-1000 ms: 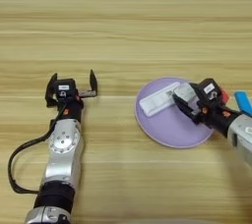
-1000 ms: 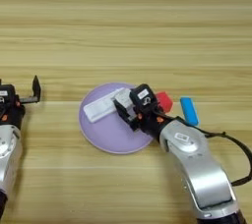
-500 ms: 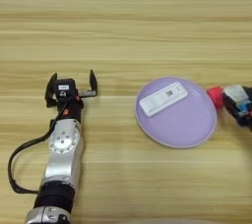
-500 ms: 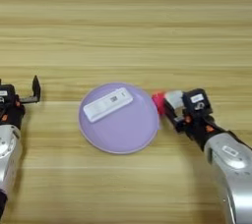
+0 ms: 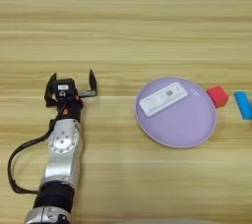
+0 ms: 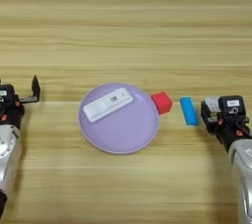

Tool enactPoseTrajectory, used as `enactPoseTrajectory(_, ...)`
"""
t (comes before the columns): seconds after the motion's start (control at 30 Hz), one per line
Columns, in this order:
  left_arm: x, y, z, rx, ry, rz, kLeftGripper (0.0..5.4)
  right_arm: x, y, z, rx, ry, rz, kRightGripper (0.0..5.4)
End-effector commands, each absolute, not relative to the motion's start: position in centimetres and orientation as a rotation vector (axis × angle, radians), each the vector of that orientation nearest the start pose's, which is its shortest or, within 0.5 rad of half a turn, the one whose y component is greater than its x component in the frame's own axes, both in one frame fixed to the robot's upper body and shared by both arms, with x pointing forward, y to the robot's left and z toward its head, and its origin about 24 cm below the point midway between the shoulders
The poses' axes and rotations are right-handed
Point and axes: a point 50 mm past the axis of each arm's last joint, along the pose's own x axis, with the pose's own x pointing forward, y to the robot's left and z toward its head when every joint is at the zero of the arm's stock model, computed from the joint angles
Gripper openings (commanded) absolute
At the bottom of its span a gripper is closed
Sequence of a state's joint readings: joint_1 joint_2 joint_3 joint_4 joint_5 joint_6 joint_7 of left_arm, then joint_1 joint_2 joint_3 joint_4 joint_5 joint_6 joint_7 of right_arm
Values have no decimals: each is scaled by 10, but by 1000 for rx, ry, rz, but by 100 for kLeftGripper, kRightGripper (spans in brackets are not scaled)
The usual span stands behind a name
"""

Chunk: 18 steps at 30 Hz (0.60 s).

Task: Move the objects on the table

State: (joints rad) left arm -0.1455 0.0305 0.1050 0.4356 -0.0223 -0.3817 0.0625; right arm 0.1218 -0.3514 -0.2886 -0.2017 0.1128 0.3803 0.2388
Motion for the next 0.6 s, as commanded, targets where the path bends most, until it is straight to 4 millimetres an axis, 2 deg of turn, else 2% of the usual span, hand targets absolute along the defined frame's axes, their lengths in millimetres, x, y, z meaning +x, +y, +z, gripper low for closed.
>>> enactPoseTrajectory(0.03,272,176,17,8,-100,137,540,223,-277,53,-214,274,-91,249)
enactPoseTrajectory(0.3,272,175,17,8,-99,137,540,225,-284,32,-203,337,-93,249)
enactPoseTrajectory(0.6,272,175,17,8,-98,136,540,225,-281,26,-196,355,-64,249)
